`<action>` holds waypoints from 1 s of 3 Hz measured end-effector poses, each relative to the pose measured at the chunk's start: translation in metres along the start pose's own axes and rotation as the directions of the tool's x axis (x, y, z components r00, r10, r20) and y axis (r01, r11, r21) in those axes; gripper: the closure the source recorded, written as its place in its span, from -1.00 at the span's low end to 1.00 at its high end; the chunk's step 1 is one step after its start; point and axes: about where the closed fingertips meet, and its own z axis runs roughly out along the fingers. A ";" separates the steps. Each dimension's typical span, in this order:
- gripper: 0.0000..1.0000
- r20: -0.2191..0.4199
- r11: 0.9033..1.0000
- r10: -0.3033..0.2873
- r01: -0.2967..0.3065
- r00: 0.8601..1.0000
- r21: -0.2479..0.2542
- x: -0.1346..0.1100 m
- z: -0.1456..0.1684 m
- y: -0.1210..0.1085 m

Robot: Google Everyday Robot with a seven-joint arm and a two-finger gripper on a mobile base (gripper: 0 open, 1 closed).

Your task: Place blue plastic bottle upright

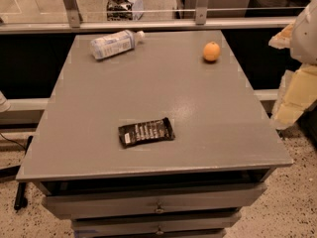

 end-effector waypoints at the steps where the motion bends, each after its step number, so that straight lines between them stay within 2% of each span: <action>1: -1.00 0.036 0.996 -0.086 0.086 0.996 0.011 -0.029 0.026 -0.023; 2: -1.00 0.091 0.982 -0.187 0.185 0.978 0.032 -0.070 0.058 -0.057; 3: -1.00 0.144 0.966 -0.255 0.245 0.956 0.081 -0.120 0.079 -0.099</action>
Offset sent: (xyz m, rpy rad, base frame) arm 0.1484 0.1066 -0.0395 0.0555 -0.1245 0.3313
